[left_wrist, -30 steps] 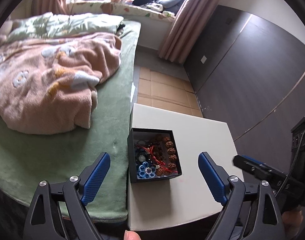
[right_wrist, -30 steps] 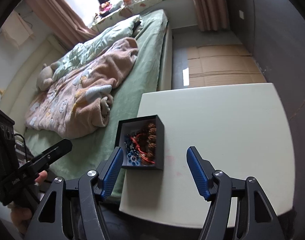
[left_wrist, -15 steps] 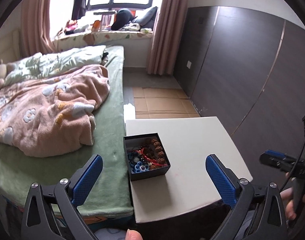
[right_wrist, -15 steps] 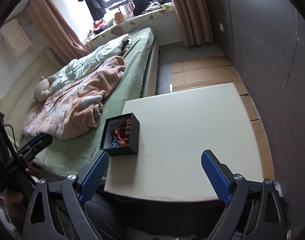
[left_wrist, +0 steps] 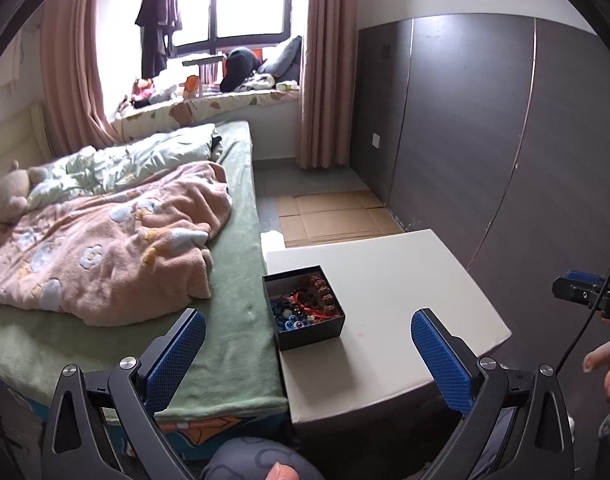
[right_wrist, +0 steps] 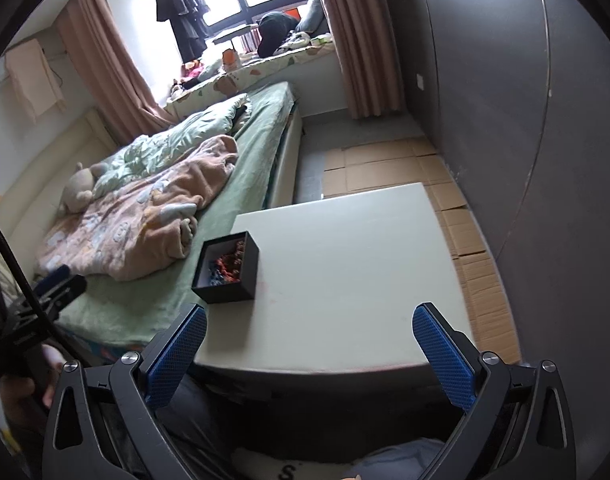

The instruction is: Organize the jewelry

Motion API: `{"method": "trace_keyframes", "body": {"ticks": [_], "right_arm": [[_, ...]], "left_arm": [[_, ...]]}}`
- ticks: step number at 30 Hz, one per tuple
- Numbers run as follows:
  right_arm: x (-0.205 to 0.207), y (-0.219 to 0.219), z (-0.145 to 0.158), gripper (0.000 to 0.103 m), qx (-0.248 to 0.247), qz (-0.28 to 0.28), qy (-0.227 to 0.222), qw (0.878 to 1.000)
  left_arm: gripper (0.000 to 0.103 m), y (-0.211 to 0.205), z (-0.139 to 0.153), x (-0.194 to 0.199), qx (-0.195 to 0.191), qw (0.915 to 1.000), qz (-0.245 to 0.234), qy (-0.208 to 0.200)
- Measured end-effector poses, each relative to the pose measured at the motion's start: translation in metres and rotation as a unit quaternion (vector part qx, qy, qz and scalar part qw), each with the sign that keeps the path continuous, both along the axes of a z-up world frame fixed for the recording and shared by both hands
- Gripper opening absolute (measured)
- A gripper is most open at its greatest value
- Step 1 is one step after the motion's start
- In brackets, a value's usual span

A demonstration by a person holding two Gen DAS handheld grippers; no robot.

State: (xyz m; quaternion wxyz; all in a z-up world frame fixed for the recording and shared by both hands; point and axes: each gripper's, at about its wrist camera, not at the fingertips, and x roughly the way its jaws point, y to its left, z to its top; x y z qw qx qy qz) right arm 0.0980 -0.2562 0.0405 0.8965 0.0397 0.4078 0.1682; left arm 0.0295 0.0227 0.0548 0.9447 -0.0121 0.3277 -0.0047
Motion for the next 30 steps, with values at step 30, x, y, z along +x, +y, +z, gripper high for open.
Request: {"method": "trace_keyframes", "body": {"ticks": [30], "right_arm": [[-0.063,0.012,-0.014,0.103,0.012,-0.014,-0.01,1.0]], "left_arm": [[0.103,-0.007,-0.001,-0.038,-0.009,0.9999,-0.009,-0.011]]}}
